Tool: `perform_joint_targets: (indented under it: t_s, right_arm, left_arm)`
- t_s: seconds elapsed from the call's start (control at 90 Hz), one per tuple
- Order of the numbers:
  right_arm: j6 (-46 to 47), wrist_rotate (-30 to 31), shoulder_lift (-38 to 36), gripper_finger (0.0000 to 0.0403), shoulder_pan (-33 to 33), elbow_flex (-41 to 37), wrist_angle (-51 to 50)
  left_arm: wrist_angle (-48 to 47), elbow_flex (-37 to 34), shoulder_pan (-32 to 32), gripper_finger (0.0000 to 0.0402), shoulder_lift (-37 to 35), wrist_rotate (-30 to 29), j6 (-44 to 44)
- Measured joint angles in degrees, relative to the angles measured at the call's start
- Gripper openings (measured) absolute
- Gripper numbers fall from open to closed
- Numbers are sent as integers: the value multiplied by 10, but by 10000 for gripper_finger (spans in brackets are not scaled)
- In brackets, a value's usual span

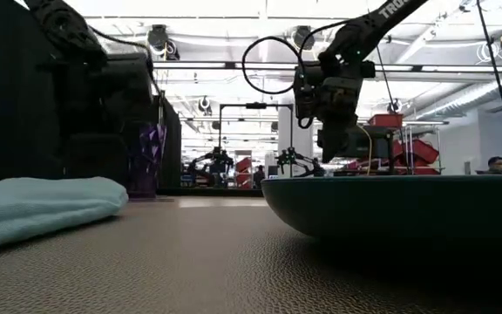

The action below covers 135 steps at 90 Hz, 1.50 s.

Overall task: Set table place
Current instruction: Move the iridescent knife to the bottom right of the table

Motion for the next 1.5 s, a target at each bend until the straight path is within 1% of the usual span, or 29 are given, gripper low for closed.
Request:
perform_joint_targets:
  t_s: [0.056, 0.144, 0.244, 0.333, 0.456, 0.544, 0.7, 0.8, 0.867, 0.944, 1.056, 1.178, 1.3, 1.5]
  right_arm:
    - [2, 0, 0, 114, 0, 0, -3]
    - [14, 0, 0, 114, 2, 0, -5]
    - [25, 0, 0, 114, 14, 0, -6]
    - [35, 0, 0, 114, 36, 0, -6]
    - [53, 0, 0, 114, 70, 0, -4]
    - [89, 0, 0, 114, 101, -4, 34]
    - [160, -1, 0, 114, 161, -16, 186]
    - [171, 3, 3, 114, 188, -18, 269]
    - [171, 13, 12, 114, 196, -18, 304]
    - [173, 16, 36, 114, 193, -18, 330]
    - [195, 17, 74, 114, 176, -19, 343]
    - [204, 17, 102, 114, 168, -19, 360]
    - [200, 16, 113, 114, 168, -19, 393]
    - [193, 15, 117, 114, 158, -19, 437]
  left_arm:
    - [25, 5, -17, 39, 0, 22, -7]
    - [80, 8, -39, 20, 0, 39, -13]
    - [132, 15, -51, 3, 3, 32, -13]
    - [155, 16, -46, 2, 13, 16, -13]
    - [207, 18, -41, 0, 29, 13, -4]
    - [197, 26, -41, 0, 32, 20, 18]
    - [127, 53, -42, 0, 22, 20, 39]
    - [86, 58, -43, 0, 14, 20, 36]
    - [66, 58, -46, 0, 13, 21, 32]
    - [49, 58, -50, 0, 15, 27, 31]
    - [71, 57, -58, 0, 19, 37, 32]
    - [86, 57, -66, 0, 19, 65, 31]
    - [89, 57, -76, 0, 19, 79, 31]
    - [97, 57, -97, 0, 19, 79, 29]
